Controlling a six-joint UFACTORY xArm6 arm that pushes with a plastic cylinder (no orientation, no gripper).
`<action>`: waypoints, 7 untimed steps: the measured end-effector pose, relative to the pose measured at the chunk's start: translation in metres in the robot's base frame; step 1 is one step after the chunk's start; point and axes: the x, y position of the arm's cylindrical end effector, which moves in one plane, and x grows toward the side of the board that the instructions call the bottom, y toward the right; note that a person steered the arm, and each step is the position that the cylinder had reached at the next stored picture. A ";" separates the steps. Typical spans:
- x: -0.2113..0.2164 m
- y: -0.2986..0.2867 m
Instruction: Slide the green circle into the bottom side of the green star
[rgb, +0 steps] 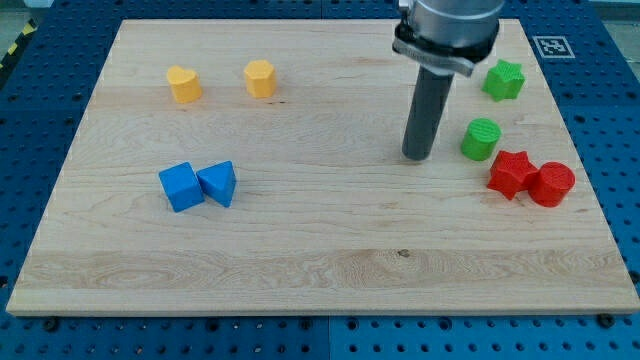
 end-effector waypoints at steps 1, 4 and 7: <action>0.001 0.027; -0.040 0.067; -0.063 0.067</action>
